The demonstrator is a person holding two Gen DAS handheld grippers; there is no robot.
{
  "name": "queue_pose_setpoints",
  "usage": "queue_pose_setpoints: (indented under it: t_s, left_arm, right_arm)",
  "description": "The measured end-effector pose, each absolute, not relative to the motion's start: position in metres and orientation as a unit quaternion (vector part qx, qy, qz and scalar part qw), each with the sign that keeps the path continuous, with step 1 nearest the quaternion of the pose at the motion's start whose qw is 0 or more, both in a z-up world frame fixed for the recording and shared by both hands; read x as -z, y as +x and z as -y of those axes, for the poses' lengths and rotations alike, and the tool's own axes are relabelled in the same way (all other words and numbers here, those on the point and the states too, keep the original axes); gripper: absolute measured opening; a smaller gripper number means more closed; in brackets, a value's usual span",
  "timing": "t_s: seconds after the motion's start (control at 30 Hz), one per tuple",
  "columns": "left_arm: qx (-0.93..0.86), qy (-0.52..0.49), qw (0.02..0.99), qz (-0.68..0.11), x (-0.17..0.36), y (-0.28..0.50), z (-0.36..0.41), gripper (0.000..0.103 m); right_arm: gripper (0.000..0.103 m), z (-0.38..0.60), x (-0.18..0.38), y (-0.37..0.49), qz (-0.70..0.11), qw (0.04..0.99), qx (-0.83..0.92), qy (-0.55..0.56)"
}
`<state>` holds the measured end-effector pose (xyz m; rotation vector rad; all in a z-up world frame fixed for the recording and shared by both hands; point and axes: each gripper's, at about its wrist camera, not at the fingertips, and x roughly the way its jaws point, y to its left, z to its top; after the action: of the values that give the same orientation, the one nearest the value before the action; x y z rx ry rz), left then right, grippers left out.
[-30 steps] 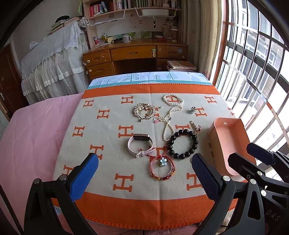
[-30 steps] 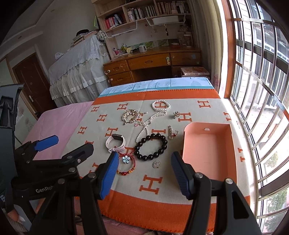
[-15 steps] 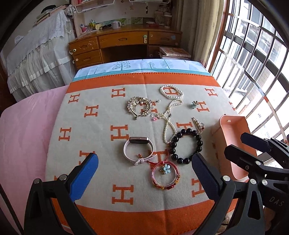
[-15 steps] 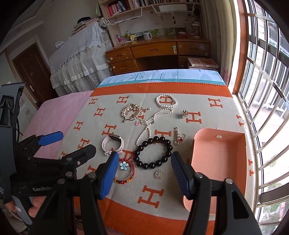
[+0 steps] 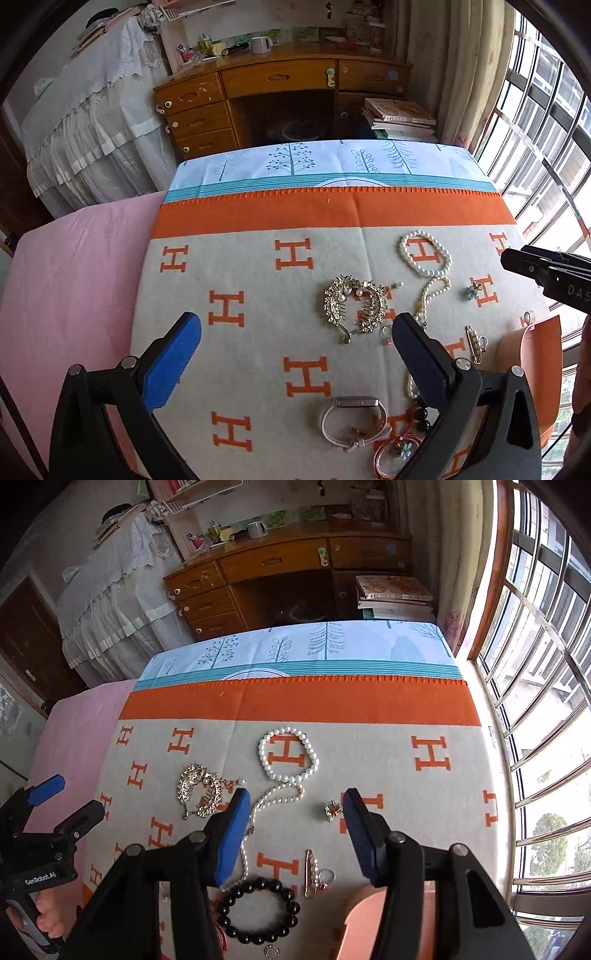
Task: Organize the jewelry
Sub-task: 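Reach the right tool to the pearl necklace and grasp it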
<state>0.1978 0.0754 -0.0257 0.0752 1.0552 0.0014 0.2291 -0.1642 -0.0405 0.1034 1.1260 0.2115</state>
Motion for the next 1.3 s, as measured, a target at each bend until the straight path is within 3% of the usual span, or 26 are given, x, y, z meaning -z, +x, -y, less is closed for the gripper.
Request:
queue_pose_setpoints:
  t_s: [0.33,0.53,0.73,1.13,1.2,1.3]
  left_arm:
    - [0.014,0.067,0.833,-0.549,0.087,0.256,-0.058,0.1]
    - [0.026,0.056,0.822,-0.566,0.105,0.27,-0.054,0.099]
    - [0.052,0.075,0.822,-0.562,0.108,0.267,-0.034,0.099]
    - [0.118,0.122,0.819,-0.549,0.106,0.252,0.025,0.093]
    - [0.129,0.127,0.816,-0.549,0.108,0.251,0.035,0.09]
    - [0.148,0.131,0.808,-0.554,0.113,0.252,0.048,0.077]
  right_arm:
    - [0.032,0.147,0.117,0.302,-0.603,0.793,-0.085,0.025]
    - [0.011,0.135,0.144,0.316,-0.62,0.779,-0.088,-0.012]
    - [0.007,0.132,0.142,0.308,-0.603,0.791,-0.093,-0.041]
    - [0.007,0.183,0.049,0.251,-0.506,0.845,-0.151,0.08]
    - [0.007,0.195,0.028,0.233,-0.485,0.855,-0.159,0.093]
    - [0.007,0.213,0.002,0.203,-0.457,0.867,-0.169,0.105]
